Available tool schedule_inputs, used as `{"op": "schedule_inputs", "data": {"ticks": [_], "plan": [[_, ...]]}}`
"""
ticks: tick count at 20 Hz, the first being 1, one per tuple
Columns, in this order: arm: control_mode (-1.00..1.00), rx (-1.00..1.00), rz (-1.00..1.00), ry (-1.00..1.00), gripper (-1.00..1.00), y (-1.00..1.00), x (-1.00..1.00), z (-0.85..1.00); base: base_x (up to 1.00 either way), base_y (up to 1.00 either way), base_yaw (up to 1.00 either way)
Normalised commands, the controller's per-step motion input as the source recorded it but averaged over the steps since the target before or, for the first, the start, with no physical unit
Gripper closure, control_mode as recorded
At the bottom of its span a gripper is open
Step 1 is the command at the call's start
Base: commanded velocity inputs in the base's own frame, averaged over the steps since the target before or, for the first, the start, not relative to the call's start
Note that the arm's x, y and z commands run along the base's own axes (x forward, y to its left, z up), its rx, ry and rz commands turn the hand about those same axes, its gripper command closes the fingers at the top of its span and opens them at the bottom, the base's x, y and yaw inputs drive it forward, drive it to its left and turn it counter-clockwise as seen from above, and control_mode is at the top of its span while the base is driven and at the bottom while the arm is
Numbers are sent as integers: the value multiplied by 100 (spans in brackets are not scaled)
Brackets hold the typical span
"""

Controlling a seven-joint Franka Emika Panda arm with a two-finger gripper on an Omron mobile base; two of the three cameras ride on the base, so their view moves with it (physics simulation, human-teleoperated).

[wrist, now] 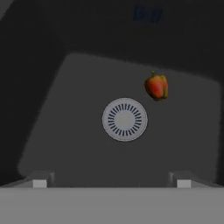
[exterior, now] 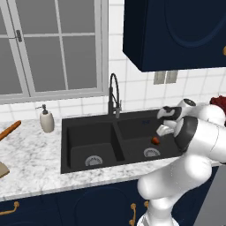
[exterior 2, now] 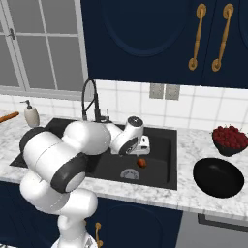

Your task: Pick the bell pepper from the sink and place it in the bowl. Then pick the bowl and place it in the microwave. Then close the microwave door and press the start button.

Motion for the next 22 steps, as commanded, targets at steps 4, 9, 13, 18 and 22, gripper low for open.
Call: {"op": "schedule_inputs", "data": {"ticks": [4, 9, 13, 18, 22], "plan": [[-100, 8, -15, 7, -100, -31, 20, -39, 0, 0, 0], [-100, 5, -3, 1, -100, -22, 36, -55, 0, 0, 0], [-100, 4, 0, 0, -100, -21, 42, -46, 0, 0, 0], [-100, 2, -3, 0, -100, -9, 56, -50, 0, 0, 0], [-100, 3, -7, 1, -100, -1, 64, -50, 0, 0, 0]]}}
